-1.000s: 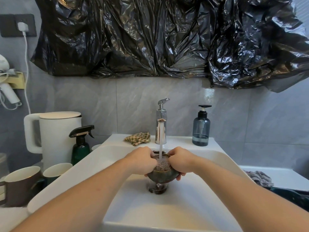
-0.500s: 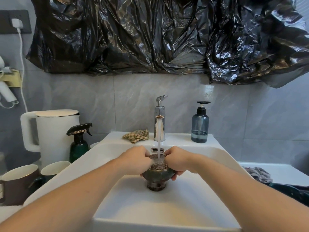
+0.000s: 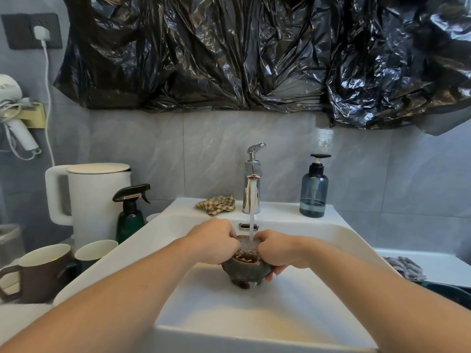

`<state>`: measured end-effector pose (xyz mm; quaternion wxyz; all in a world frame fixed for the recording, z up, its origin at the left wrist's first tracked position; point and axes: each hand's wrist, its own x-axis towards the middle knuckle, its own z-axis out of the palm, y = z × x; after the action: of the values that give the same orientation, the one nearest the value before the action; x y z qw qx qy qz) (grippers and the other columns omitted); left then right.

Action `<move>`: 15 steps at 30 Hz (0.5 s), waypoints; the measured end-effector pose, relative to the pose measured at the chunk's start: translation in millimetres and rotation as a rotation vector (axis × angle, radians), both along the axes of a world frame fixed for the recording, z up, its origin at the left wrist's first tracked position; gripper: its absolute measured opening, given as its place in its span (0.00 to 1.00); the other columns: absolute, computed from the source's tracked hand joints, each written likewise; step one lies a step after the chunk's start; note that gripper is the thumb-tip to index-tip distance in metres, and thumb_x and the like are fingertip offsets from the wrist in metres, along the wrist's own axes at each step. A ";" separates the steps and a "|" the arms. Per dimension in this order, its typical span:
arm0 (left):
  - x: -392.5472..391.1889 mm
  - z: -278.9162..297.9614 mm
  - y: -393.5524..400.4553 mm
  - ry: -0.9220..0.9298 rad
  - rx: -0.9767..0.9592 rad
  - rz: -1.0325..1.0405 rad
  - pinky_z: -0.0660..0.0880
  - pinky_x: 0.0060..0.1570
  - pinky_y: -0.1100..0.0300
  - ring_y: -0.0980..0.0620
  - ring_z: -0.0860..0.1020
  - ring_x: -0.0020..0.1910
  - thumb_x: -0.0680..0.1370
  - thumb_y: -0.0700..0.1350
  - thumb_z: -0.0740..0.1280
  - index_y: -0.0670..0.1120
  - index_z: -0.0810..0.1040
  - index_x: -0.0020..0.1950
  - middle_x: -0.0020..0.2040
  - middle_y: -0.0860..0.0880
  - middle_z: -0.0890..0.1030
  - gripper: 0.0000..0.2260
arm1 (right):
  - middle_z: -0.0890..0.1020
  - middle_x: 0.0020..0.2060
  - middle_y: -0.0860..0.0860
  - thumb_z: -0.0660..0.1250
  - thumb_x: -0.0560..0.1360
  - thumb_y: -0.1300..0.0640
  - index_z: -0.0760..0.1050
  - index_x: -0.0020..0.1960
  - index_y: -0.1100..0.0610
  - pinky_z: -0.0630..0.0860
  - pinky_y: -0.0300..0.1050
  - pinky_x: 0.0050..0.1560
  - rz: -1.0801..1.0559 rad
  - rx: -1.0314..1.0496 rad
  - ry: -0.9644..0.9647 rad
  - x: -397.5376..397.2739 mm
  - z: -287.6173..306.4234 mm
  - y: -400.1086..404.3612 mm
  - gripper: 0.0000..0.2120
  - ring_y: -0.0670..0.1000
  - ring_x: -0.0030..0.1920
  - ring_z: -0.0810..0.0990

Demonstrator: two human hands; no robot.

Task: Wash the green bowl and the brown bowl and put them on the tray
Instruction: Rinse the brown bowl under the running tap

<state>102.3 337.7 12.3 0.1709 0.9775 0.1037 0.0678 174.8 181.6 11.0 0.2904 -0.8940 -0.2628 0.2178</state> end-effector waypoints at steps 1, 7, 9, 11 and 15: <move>0.2 -0.1 0.1 -0.001 0.008 0.000 0.64 0.35 0.55 0.47 0.69 0.35 0.77 0.44 0.63 0.49 0.69 0.30 0.30 0.49 0.69 0.14 | 0.80 0.54 0.55 0.51 0.80 0.64 0.57 0.80 0.53 0.77 0.41 0.34 0.003 -0.003 -0.004 -0.4 0.3 -0.1 0.28 0.52 0.36 0.84; 3.0 -0.5 2.1 -0.075 0.051 -0.004 0.67 0.36 0.55 0.48 0.74 0.38 0.79 0.48 0.64 0.50 0.73 0.34 0.35 0.50 0.76 0.13 | 0.83 0.55 0.57 0.51 0.80 0.64 0.62 0.78 0.55 0.79 0.42 0.36 -0.001 0.030 -0.056 2.4 2.5 -0.3 0.26 0.55 0.38 0.86; 2.6 -1.2 1.9 -0.099 0.072 -0.016 0.67 0.37 0.55 0.48 0.76 0.40 0.80 0.48 0.63 0.51 0.74 0.36 0.37 0.50 0.79 0.12 | 0.83 0.54 0.55 0.53 0.81 0.62 0.65 0.75 0.56 0.79 0.41 0.34 -0.003 0.052 -0.052 1.6 3.8 -0.8 0.22 0.57 0.42 0.88; 2.4 -1.8 1.5 -0.121 0.099 -0.031 0.66 0.37 0.56 0.49 0.76 0.41 0.80 0.48 0.63 0.53 0.74 0.37 0.37 0.52 0.79 0.12 | 0.82 0.52 0.52 0.55 0.82 0.62 0.66 0.73 0.56 0.81 0.41 0.35 -0.002 0.058 -0.060 0.1 5.6 -1.5 0.20 0.56 0.45 0.88; 2.7 -1.9 2.2 -0.145 0.121 -0.050 0.67 0.37 0.56 0.49 0.77 0.43 0.80 0.48 0.63 0.53 0.76 0.40 0.39 0.52 0.80 0.10 | 0.78 0.59 0.54 0.55 0.81 0.64 0.66 0.75 0.55 0.83 0.43 0.42 0.000 0.060 -0.106 -0.5 6.0 -2.2 0.22 0.53 0.49 0.82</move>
<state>105.1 339.9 10.3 0.1203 0.9808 0.0623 0.1400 174.3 179.3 16.9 0.3030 -0.8950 -0.2842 0.1622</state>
